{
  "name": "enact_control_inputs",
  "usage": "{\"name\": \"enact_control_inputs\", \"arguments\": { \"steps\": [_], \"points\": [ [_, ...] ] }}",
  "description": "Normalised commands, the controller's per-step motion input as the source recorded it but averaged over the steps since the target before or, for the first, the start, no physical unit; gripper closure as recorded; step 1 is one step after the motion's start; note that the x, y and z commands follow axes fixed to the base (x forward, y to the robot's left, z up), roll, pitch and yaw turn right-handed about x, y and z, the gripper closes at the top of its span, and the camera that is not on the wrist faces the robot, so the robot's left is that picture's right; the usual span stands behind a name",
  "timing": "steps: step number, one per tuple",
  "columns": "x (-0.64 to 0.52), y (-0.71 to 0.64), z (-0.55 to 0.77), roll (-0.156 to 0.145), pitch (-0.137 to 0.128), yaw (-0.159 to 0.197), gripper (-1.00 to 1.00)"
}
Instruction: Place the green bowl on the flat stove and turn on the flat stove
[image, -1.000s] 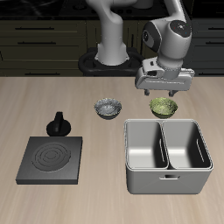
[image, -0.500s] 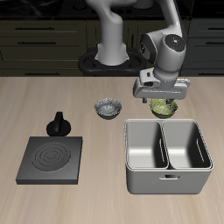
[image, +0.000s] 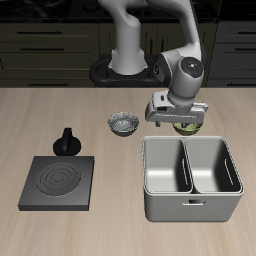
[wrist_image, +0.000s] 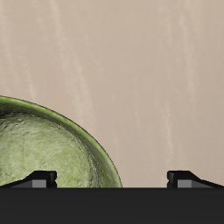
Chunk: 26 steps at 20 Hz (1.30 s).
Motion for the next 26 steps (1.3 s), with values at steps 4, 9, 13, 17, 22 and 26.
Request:
{"name": "enact_control_inputs", "arguments": {
  "steps": [4, 9, 13, 17, 22, 26],
  "points": [
    [-0.19, -0.01, -0.48, 0.064, 0.085, -0.052, 1.0],
    [-0.18, -0.01, -0.15, 0.023, 0.025, -0.027, 1.0],
    [-0.08, -0.12, 0.13, 0.01, -0.023, -0.023, 1.0],
    [-0.03, -0.15, 0.19, 0.011, -0.034, -0.009, 1.0],
    [0.0, -0.09, 0.26, 0.007, -0.053, 0.009, 1.0],
    [0.02, -0.1, 0.28, -0.009, -0.048, 0.011, 1.0]
  ]
}}
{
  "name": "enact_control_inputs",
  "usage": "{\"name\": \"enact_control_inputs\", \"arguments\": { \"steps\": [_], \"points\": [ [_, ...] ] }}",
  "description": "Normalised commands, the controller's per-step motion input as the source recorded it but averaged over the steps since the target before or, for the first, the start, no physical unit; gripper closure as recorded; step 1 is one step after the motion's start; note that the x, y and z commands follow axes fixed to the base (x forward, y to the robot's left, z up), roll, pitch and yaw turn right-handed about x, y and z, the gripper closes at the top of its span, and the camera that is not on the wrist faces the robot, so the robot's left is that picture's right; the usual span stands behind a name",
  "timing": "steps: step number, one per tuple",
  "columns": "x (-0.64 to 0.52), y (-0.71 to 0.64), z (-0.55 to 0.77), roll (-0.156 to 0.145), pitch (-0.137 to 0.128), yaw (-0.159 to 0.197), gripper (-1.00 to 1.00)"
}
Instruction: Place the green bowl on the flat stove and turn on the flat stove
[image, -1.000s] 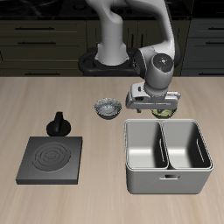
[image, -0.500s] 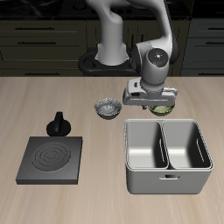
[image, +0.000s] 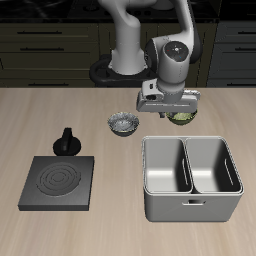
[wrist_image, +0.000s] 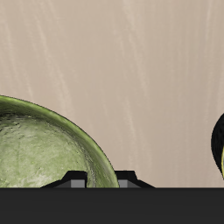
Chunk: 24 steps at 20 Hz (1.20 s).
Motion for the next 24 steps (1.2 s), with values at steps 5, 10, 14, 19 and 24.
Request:
{"name": "enact_control_inputs", "arguments": {
  "steps": [5, 10, 14, 19, 24],
  "points": [
    [0.07, -0.2, 0.56, -0.012, -0.084, 0.008, 1.0],
    [-0.08, -0.17, 0.45, 0.0, -0.075, 0.0, 1.0],
    [-0.07, -0.11, 0.42, 0.001, -0.056, -0.009, 1.0],
    [-0.09, -0.11, 0.64, 0.002, -0.093, 0.003, 1.0],
    [-0.15, -0.02, 0.54, 0.024, -0.079, -0.014, 1.0]
  ]
}}
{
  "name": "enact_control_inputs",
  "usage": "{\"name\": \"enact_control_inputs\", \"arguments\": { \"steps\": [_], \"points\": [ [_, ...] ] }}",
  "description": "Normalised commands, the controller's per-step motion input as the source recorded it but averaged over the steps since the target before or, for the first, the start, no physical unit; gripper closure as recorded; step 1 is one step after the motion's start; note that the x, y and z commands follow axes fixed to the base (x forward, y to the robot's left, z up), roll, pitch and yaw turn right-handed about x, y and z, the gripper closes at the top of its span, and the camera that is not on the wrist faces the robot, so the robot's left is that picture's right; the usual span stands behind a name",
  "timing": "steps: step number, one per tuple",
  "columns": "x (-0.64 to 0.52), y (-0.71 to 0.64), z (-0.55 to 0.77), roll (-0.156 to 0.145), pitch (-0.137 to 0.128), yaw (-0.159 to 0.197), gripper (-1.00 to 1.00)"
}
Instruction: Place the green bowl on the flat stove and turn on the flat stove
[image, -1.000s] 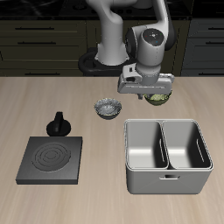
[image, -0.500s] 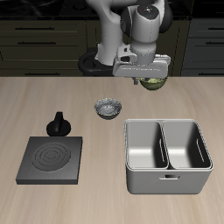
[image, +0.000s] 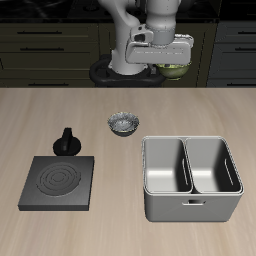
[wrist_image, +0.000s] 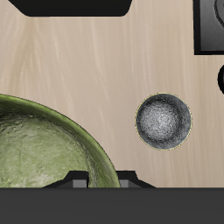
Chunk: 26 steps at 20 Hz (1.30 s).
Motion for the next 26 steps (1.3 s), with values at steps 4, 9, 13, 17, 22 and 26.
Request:
{"name": "enact_control_inputs", "arguments": {
  "steps": [4, 9, 13, 17, 22, 26],
  "points": [
    [0.06, 0.01, 0.18, 0.019, -0.008, 0.011, 1.0],
    [0.19, 0.01, 0.01, 0.025, 0.033, -0.01, 1.0],
    [0.09, 0.0, 0.08, 0.009, -0.009, 0.003, 1.0],
    [0.07, 0.05, 0.02, 0.002, -0.002, 0.021, 1.0],
    [0.14, -0.22, 0.09, -0.004, 0.003, -0.006, 1.0],
    [0.17, -0.45, 0.23, -0.005, -0.025, -0.003, 1.0]
  ]
}}
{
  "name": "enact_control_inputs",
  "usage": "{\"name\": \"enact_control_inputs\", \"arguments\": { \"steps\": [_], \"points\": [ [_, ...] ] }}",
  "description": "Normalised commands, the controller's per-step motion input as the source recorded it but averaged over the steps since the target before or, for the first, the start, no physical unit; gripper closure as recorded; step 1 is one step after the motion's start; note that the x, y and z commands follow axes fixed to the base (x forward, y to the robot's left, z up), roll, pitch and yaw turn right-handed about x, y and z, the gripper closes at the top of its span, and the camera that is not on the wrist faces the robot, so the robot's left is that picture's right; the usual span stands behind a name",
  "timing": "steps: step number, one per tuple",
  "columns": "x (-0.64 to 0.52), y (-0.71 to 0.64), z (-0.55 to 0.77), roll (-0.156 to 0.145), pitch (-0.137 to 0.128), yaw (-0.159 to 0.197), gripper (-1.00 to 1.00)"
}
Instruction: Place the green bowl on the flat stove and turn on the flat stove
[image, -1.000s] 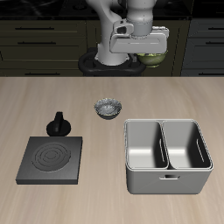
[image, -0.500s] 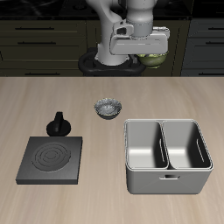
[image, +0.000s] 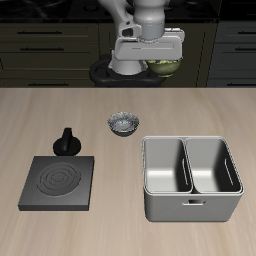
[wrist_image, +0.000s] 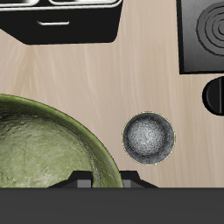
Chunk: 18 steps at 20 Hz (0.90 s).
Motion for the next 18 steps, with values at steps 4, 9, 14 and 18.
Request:
{"name": "enact_control_inputs", "arguments": {
  "steps": [4, 9, 14, 18],
  "points": [
    [0.24, -0.78, 0.37, -0.024, -0.045, 0.027, 1.0],
    [0.26, -0.8, 0.27, -0.059, -0.031, 0.019, 1.0],
    [0.31, -0.69, 0.09, 0.001, 0.008, 0.039, 1.0],
    [0.17, -0.41, 0.09, 0.017, -0.006, 0.011, 1.0]
  ]
}}
